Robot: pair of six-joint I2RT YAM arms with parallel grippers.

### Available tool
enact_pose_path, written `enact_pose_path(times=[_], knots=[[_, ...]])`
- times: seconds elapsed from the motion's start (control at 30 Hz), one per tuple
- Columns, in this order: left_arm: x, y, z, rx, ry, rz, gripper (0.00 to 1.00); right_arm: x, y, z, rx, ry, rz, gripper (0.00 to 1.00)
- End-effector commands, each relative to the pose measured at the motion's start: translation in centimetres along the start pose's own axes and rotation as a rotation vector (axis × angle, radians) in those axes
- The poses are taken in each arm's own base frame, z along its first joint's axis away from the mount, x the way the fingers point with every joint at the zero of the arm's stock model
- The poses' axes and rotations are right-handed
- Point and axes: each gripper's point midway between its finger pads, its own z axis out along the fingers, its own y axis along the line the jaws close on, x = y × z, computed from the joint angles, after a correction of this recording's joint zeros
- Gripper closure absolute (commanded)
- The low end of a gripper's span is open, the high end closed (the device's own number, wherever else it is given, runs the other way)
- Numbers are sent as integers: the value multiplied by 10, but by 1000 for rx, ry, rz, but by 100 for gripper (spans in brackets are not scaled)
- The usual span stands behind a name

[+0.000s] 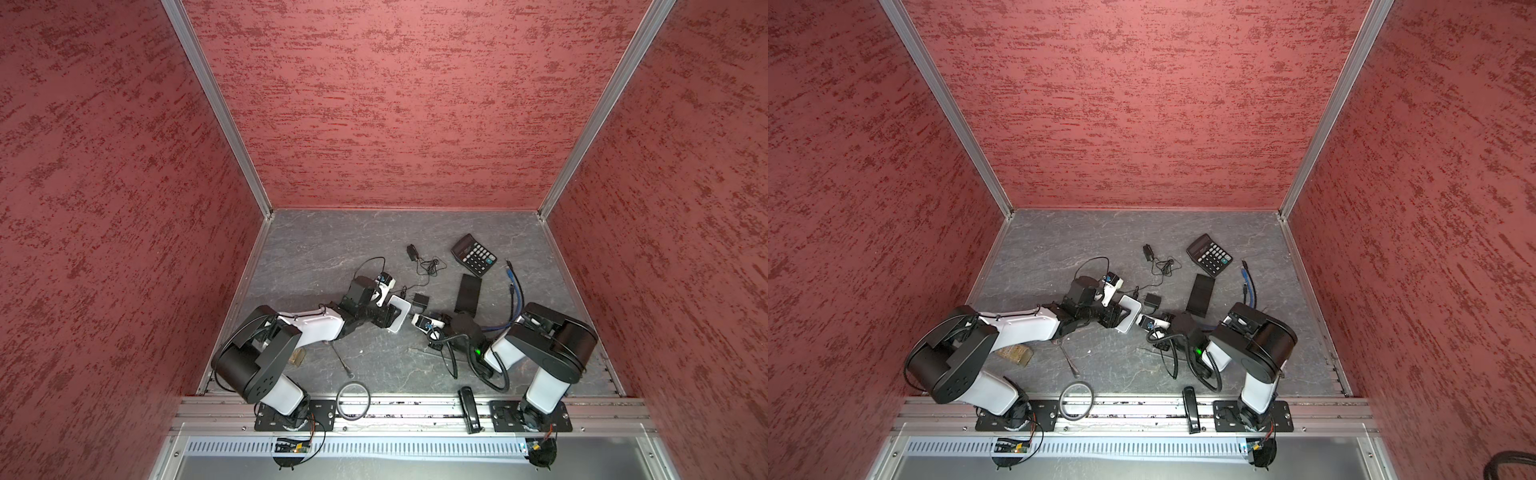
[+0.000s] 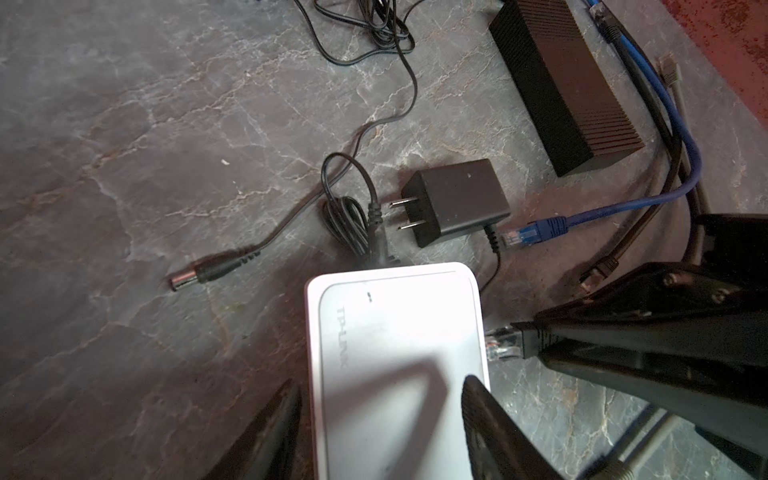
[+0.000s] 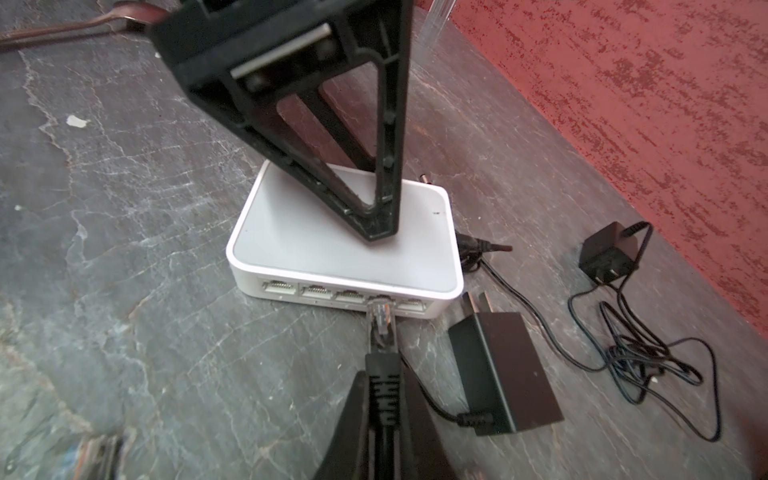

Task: Insert the plug into the switch port

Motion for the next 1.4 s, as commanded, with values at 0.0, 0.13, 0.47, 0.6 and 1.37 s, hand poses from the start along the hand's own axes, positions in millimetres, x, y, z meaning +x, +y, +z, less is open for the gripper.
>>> enact_pose_path(times=[0.0,0.13,0.47,0.6,1.37], knots=[[-2,-3,1,24,-14,-8,37,-10,-10,1,58,-43,1,100],[-2,-3,2,30,-13,-7,37,-14,-12,3,70,-73,11,100],[5,-4,11,49,14,-28,38,-20,-8,7,50,-113,15,100],[8,-10,14,77,22,-29,39,-26,-9,7,48,-134,17,100],[15,-87,20,423,90,-100,45,-35,-15,3,91,-198,59,100]])
